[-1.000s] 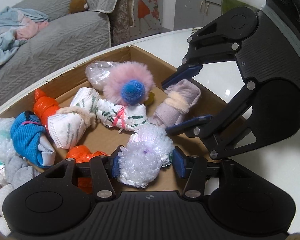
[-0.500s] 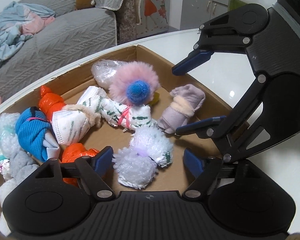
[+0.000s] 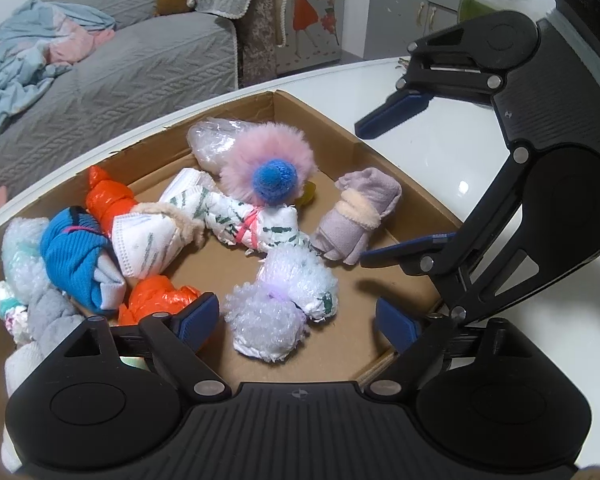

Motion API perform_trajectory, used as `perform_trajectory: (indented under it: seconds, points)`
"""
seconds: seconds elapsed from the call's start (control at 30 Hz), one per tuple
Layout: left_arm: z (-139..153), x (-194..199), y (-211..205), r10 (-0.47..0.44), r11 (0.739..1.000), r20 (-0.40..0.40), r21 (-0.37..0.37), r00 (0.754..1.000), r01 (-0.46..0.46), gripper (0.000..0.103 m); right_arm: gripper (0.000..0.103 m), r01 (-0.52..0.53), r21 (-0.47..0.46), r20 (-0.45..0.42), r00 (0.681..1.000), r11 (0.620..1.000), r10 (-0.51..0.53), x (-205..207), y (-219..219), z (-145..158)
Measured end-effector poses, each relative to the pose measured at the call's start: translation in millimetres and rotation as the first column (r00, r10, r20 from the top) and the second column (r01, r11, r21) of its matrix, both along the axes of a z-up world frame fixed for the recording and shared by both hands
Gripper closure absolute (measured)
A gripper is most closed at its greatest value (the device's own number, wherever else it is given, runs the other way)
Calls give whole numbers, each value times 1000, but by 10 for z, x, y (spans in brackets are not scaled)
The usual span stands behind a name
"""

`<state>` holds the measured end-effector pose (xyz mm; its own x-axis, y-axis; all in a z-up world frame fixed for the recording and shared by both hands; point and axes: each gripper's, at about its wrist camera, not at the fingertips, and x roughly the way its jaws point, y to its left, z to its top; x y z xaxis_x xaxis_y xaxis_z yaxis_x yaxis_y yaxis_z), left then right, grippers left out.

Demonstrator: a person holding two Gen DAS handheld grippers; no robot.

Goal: Organize objects
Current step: 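Lift both open tools away from the tray toward the blue bundle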

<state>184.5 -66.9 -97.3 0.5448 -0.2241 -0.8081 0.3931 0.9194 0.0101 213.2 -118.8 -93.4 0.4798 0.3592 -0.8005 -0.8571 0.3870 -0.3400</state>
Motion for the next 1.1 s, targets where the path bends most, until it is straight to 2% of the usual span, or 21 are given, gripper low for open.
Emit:
perform_trajectory:
  seconds: [0.1,0.23,0.47,0.7,0.9,1.03,1.1]
  points:
    - [34,-56,19,19,1000,10,-11,1000,-19,13,25,15,11,2,1000,1000,-15,-26,-17,9]
    - [87,-129,77,54,998,23,-29,998,-53,8,17,39,30,1,999,999,-39,-63,-50,39]
    - [152,-253,222,124,990,31,-66,992,-122,6,15,72,60,-6,997,996,-72,-125,-53,75]
    - [245,-473,452,232,965,44,-139,972,-224,3,10,135,104,-2,991,985,-135,-219,-78,140]
    - [312,-809,709,343,928,79,-186,936,-324,1,5,233,196,-32,972,953,-232,-391,-131,209]
    - [326,-1092,869,410,898,98,-219,907,-382,1,5,342,244,-51,939,908,-340,-550,-162,218]
    - [303,-1250,919,425,891,109,-227,899,-394,1,5,388,288,-90,921,876,-378,-654,-191,212]
